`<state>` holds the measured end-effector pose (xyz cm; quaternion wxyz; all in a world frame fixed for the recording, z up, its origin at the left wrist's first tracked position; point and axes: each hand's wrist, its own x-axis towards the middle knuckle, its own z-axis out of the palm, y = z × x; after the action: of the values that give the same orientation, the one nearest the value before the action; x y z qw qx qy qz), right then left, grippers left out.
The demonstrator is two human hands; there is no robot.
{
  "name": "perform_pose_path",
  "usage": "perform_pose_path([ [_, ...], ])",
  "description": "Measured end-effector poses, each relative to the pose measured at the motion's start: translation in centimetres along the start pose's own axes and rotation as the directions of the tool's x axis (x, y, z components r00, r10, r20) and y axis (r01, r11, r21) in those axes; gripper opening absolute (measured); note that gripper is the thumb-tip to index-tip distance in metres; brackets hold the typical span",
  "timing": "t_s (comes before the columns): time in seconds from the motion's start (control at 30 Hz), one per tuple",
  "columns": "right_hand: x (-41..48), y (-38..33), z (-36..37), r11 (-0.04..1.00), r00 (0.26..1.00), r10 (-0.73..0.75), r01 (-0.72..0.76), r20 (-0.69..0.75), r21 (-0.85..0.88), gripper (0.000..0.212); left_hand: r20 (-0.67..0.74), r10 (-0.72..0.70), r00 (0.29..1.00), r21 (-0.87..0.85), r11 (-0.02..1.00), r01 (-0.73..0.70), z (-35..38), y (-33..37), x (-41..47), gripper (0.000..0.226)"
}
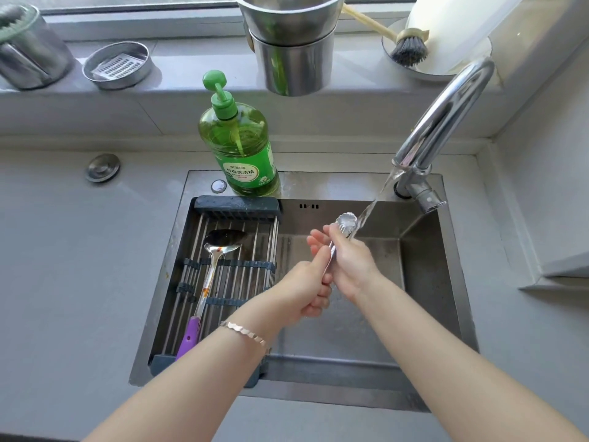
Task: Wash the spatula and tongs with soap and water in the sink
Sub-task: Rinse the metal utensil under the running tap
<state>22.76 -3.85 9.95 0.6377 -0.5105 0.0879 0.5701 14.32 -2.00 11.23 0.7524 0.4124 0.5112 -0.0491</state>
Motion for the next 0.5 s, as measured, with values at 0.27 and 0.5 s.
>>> perform_pose_path([
  [0.27, 1.2, -1.8, -1.0, 0.981, 0.956, 0.046, 0.012, -0.289, 0.196, 0.036, -0.061, 0.321, 0.945, 0.788, 0.596, -0.152, 1.7, 1.8, 1.0, 0.035],
  [0.5, 1.0, -2.6, -2.8, 0.989, 0.973, -0.085, 0.109, -0.213, 0.103, 0.032, -0.002, 0.582, 0.813, 1.000, 0.012, -0.006, 3.3, 2.7, 3.3, 0.038],
])
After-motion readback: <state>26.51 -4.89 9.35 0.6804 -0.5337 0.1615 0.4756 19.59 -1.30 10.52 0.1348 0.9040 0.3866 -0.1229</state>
